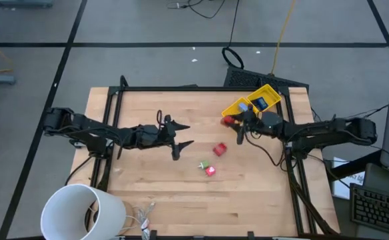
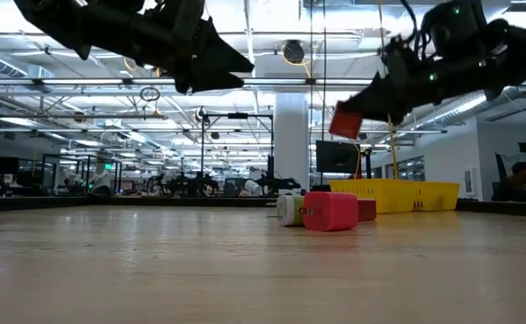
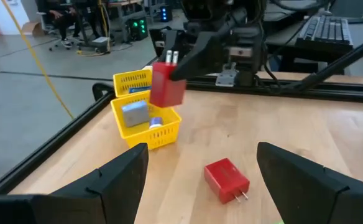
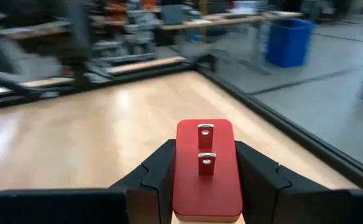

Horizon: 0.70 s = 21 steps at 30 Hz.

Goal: Pick & Place Office items
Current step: Put the left red charger adapter into the left yellow bin

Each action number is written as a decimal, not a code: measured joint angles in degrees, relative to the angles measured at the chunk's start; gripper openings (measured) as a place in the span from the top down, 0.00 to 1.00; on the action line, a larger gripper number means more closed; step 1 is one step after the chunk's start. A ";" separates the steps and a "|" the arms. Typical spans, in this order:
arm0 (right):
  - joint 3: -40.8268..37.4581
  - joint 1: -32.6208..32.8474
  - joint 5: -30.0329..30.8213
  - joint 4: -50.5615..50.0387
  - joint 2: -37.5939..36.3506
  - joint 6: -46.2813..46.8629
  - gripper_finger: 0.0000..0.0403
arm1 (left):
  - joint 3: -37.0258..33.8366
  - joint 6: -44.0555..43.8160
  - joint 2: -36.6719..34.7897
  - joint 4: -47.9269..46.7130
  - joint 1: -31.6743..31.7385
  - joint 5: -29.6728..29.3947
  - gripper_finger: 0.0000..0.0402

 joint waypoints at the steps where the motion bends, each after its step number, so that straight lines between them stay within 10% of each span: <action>1: -0.63 -1.19 1.06 0.08 -0.03 -0.02 0.71 | -0.21 -0.42 0.02 0.02 0.18 0.00 0.25; 21: -8.21 -15.44 4.18 0.08 0.50 2.14 0.70 | -0.28 -2.41 0.02 1.31 0.47 0.29 0.24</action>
